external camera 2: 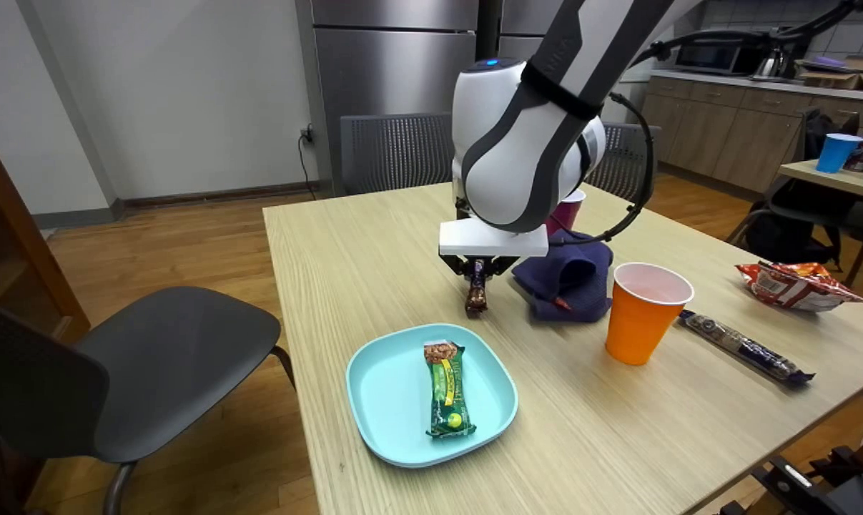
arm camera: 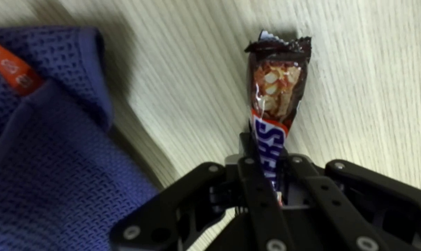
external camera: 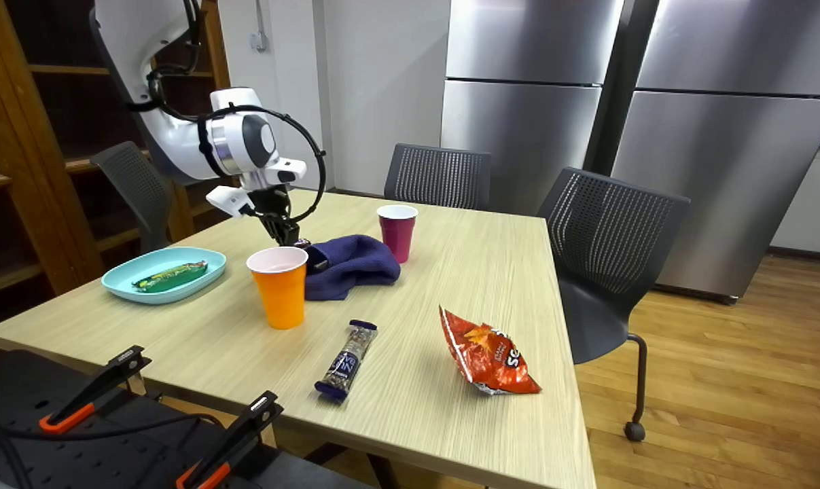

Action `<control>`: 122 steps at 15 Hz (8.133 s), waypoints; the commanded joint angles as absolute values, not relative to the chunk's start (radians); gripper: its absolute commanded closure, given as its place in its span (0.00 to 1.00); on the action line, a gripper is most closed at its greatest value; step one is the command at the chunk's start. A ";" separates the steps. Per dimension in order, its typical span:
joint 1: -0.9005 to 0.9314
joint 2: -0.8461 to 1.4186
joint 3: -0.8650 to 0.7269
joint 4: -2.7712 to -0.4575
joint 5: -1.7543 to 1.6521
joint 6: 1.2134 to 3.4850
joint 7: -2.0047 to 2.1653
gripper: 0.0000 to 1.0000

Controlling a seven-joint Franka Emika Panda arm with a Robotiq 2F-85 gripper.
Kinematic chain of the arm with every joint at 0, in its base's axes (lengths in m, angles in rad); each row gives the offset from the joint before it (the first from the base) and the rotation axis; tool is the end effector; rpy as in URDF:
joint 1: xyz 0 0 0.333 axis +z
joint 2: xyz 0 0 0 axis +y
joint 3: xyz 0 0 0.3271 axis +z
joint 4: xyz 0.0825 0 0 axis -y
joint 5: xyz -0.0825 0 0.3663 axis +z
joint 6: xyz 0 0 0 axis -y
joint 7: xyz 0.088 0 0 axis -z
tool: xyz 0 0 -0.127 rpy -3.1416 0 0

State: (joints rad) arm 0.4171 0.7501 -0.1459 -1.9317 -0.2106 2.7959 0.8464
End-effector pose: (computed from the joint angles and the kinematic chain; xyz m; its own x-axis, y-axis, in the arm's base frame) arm 0.5966 0.1767 0.1115 0.9266 -0.3174 0.2020 -0.3349 -0.9404 0.0588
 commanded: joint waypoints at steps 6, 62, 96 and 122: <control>0.565 0.647 -0.238 -1.989 -0.250 2.821 0.833 0.97; 0.816 0.387 -0.244 -2.254 -0.316 2.811 0.961 0.00; 0.259 -0.060 0.009 -2.489 -0.458 2.692 0.674 0.00; -0.127 -0.123 -0.132 -2.708 -0.134 2.719 -0.009 0.00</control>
